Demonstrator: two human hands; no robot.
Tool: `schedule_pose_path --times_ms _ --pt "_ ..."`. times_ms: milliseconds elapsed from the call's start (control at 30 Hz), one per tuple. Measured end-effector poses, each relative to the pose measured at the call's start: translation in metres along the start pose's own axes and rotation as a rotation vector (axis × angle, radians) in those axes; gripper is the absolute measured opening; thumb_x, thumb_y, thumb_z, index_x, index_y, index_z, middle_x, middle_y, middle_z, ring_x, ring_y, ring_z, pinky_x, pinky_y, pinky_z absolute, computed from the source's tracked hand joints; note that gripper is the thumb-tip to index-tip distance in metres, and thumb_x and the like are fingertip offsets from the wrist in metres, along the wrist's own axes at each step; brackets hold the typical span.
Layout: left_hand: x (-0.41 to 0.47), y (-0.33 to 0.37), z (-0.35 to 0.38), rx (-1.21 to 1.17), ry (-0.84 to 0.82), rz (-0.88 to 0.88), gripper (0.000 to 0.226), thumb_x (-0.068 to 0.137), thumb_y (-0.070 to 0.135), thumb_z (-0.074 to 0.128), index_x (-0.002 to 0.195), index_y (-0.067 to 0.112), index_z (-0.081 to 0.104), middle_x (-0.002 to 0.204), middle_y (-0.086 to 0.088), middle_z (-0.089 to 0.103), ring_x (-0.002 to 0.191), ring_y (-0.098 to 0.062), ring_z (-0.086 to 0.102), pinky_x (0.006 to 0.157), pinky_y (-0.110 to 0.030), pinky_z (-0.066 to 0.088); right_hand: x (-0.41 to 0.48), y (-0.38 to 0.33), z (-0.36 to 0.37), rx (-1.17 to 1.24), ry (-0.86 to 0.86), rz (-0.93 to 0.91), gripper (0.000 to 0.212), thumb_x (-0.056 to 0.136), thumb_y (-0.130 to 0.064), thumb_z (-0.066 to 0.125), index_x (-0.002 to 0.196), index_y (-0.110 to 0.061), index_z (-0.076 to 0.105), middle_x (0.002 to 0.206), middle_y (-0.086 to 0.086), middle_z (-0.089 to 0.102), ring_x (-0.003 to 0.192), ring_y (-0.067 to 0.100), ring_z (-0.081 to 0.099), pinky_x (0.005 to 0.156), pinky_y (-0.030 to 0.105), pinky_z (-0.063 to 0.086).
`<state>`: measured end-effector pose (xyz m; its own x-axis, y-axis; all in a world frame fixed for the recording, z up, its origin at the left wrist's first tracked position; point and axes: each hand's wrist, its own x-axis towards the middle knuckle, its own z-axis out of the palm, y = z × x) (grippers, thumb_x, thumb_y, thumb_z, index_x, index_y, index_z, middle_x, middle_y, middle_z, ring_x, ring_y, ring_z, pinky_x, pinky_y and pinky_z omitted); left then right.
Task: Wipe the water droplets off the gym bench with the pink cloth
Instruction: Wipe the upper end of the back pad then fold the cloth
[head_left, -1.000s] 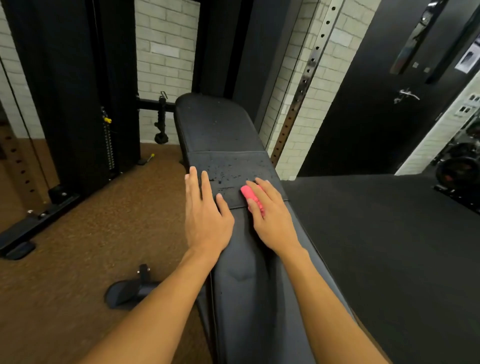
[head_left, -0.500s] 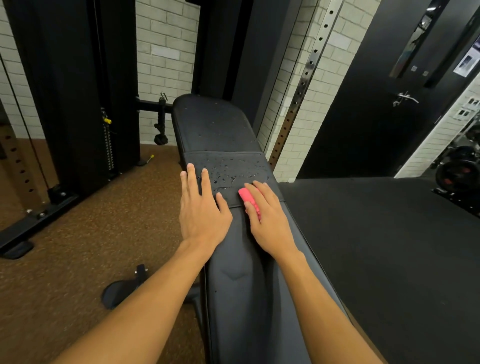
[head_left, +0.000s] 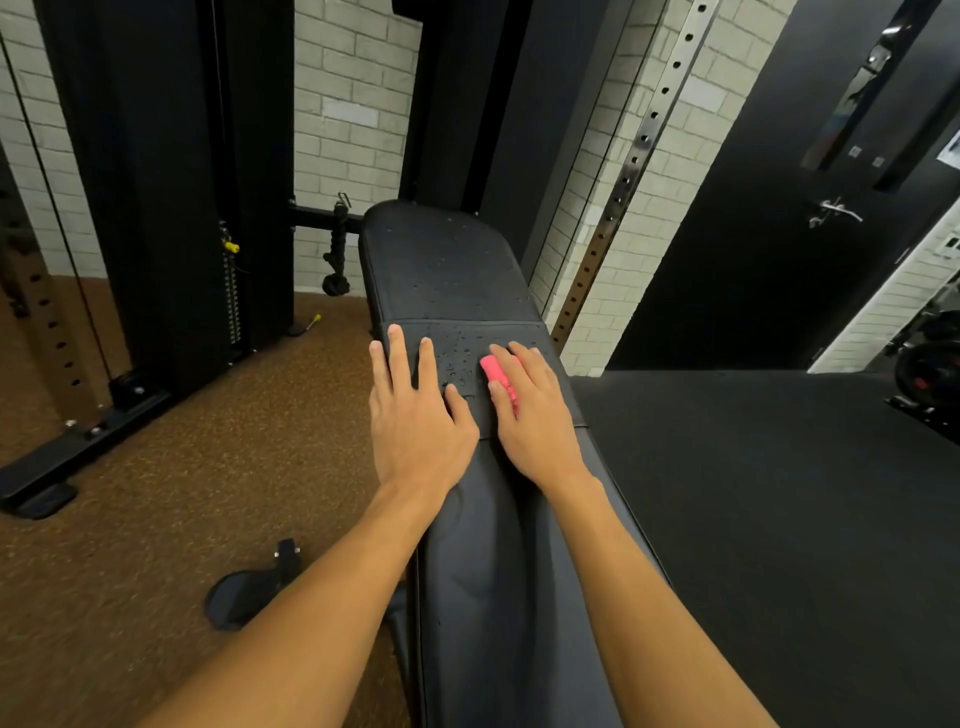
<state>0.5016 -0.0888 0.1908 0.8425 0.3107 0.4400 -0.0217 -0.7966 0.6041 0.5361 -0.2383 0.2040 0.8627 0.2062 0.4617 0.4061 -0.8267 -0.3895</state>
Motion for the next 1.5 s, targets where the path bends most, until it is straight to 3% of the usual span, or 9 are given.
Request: schedule_pose_path --times_ms 100,200,300,500,733,967,1167,1333,1500 --pt "-0.001 -0.002 0.0 -0.023 0.012 0.001 0.066 0.106 0.033 0.046 0.167 0.016 0.029 0.179 -0.006 0.001 0.165 -0.031 -0.003 0.129 -0.051 0.024 -0.025 0.014 -0.007 -0.003 0.001 -0.051 0.048 0.115 -0.038 0.042 0.162 -0.03 0.044 0.171 -0.008 0.036 0.163 0.013 0.019 0.13 0.029 0.017" --pt "-0.001 -0.002 0.001 -0.051 0.016 0.002 0.065 0.106 0.031 0.047 0.167 0.017 0.03 0.179 -0.005 0.001 0.166 -0.03 -0.003 0.13 -0.051 0.022 -0.014 0.023 -0.005 -0.02 0.097 0.071 0.047 0.115 -0.035 0.042 0.161 -0.024 0.047 0.169 -0.002 0.04 0.161 0.019 0.026 0.131 0.042 0.027" --pt "-0.001 -0.003 0.002 -0.065 0.024 -0.003 0.064 0.106 0.03 0.046 0.167 0.017 0.031 0.179 -0.003 0.002 0.166 -0.028 -0.003 0.13 -0.051 0.022 0.008 0.005 0.006 0.013 0.119 0.149 0.048 0.115 -0.032 0.042 0.161 -0.02 0.046 0.169 0.005 0.039 0.161 0.027 0.024 0.131 0.048 0.026" --pt "-0.002 -0.004 0.002 -0.085 0.036 -0.006 0.063 0.107 0.03 0.046 0.167 0.019 0.031 0.179 -0.002 0.003 0.166 -0.026 -0.003 0.131 -0.051 0.023 -0.014 0.006 0.002 -0.019 -0.002 -0.112 0.048 0.116 -0.04 0.039 0.162 -0.027 0.045 0.17 -0.004 0.038 0.163 0.018 0.021 0.131 0.03 0.017" --pt "-0.001 -0.005 0.002 -0.089 0.043 -0.003 0.063 0.106 0.03 0.048 0.166 0.018 0.033 0.179 -0.003 0.005 0.166 -0.027 -0.001 0.13 -0.052 0.025 0.02 -0.001 0.012 0.0 0.136 0.151 0.047 0.115 -0.029 0.043 0.16 -0.016 0.046 0.169 0.009 0.04 0.161 0.031 0.025 0.132 0.049 0.024" --pt "-0.001 -0.005 0.003 -0.099 0.046 -0.002 0.062 0.106 0.03 0.047 0.166 0.019 0.034 0.179 -0.001 0.005 0.166 -0.026 -0.002 0.129 -0.052 0.026 -0.019 0.005 -0.001 0.001 0.003 -0.111 0.048 0.116 -0.038 0.041 0.162 -0.027 0.046 0.171 -0.005 0.036 0.164 0.014 0.019 0.13 0.023 0.013" --pt "0.0 -0.005 0.003 -0.086 0.046 0.005 0.062 0.106 0.03 0.048 0.165 0.018 0.034 0.179 -0.003 0.006 0.166 -0.028 0.0 0.129 -0.052 0.027 0.015 0.01 0.0 0.016 0.116 0.209 0.048 0.115 -0.031 0.041 0.162 -0.02 0.044 0.171 0.006 0.035 0.162 0.027 0.023 0.131 0.05 0.025" --pt "-0.001 -0.005 0.003 -0.088 0.043 0.002 0.063 0.106 0.03 0.048 0.166 0.018 0.034 0.179 -0.003 0.006 0.166 -0.028 0.001 0.128 -0.053 0.029 -0.008 -0.005 0.001 0.004 0.003 -0.064 0.049 0.116 -0.036 0.042 0.164 -0.028 0.042 0.173 -0.004 0.034 0.164 0.017 0.017 0.129 0.028 0.014" --pt "0.0 -0.004 0.001 -0.08 0.036 -0.003 0.063 0.106 0.031 0.047 0.166 0.019 0.033 0.179 -0.002 0.005 0.166 -0.027 -0.001 0.127 -0.052 0.03 -0.012 0.027 -0.012 -0.026 0.071 0.075 0.048 0.116 -0.036 0.041 0.162 -0.025 0.045 0.171 -0.001 0.037 0.16 0.019 0.027 0.129 0.033 0.022"
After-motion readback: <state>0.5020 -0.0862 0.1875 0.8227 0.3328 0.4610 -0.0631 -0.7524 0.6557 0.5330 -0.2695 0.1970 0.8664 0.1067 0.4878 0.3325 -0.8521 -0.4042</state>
